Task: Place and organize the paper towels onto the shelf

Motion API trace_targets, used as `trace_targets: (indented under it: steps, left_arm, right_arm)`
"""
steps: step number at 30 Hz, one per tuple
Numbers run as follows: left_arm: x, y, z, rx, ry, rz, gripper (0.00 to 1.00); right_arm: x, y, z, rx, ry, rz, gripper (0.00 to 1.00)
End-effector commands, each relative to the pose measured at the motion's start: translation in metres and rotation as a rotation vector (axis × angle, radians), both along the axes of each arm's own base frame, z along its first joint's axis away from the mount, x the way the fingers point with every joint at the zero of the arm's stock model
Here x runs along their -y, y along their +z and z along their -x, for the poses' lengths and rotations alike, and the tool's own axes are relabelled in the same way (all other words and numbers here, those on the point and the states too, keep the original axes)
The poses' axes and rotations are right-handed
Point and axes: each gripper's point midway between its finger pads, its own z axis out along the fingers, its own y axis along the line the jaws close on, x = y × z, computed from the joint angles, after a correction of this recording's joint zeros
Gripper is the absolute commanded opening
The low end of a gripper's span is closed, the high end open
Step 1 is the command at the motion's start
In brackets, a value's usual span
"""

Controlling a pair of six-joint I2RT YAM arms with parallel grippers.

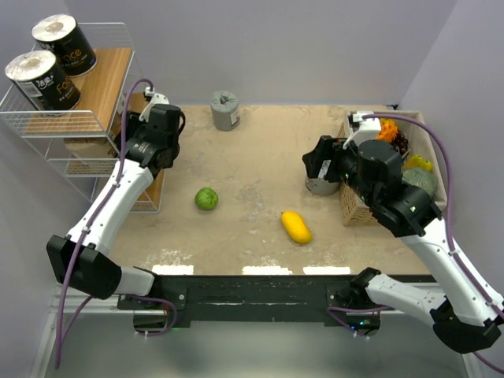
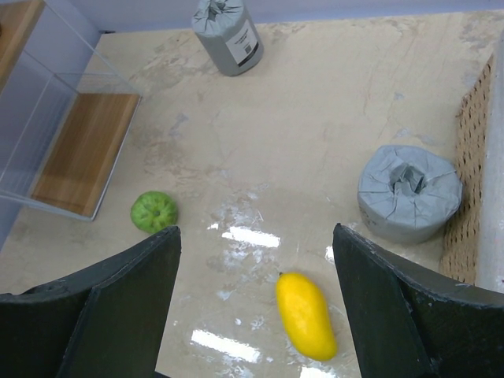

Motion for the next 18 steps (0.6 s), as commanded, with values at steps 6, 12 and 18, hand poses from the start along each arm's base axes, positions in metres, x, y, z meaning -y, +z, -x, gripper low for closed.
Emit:
trace_targets:
  steps: [6,12,18]
  left_arm:
    - [0.040,0.012,-0.020,0.071,-0.155,0.193,0.50]
    - [0.118,0.007,-0.024,0.048,-0.494,0.299,0.62]
    - [0.188,0.006,-0.011,0.090,-0.824,0.510,0.77]
  right_arm:
    - [-0.008,0.004,-0.008,-0.006,0.002,-0.014,0.82]
    - [-0.008,-0.020,-0.037,-0.053,-0.075,0.091,0.82]
    - [0.004,-0.055,-0.075,-0.167,-0.202,0.292,0.82]
